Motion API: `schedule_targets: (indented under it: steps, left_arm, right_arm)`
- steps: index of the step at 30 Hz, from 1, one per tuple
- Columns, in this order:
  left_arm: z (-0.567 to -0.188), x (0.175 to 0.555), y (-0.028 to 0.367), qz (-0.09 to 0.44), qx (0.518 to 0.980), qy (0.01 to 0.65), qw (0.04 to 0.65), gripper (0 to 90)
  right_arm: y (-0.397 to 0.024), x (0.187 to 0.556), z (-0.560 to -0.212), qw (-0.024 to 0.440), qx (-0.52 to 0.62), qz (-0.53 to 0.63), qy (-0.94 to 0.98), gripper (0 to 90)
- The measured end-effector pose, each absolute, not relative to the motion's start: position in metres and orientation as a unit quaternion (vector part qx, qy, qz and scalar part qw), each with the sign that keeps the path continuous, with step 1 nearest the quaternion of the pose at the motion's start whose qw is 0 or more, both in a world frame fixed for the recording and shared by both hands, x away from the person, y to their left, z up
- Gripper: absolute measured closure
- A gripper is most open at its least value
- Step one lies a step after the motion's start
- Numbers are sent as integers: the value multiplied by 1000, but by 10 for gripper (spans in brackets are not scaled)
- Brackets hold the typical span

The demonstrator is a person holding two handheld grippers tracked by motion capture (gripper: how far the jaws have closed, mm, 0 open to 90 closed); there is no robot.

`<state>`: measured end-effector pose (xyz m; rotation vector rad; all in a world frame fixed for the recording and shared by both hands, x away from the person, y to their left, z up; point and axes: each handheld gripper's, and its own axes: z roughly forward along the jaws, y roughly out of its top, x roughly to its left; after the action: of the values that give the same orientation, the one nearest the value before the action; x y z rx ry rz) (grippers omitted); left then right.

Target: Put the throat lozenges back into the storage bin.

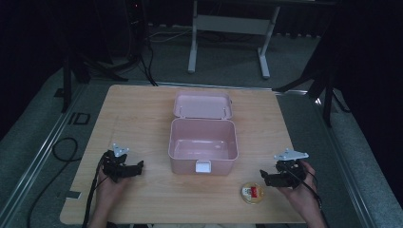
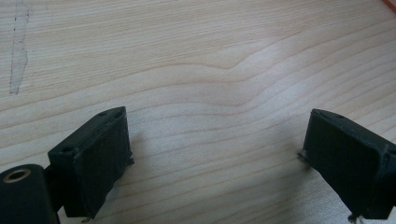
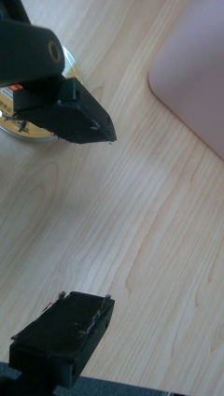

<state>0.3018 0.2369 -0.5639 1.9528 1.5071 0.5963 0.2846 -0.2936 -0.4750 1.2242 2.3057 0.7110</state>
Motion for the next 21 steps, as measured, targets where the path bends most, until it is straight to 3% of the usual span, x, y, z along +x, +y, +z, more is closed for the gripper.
schedule_targets:
  steps: [21]
  left_arm:
    - [-564, 302, 237, 224, 735, 567, 297, 79]
  right_arm:
    - [-278, 275, -474, 169, 418, 224, 864, 128]
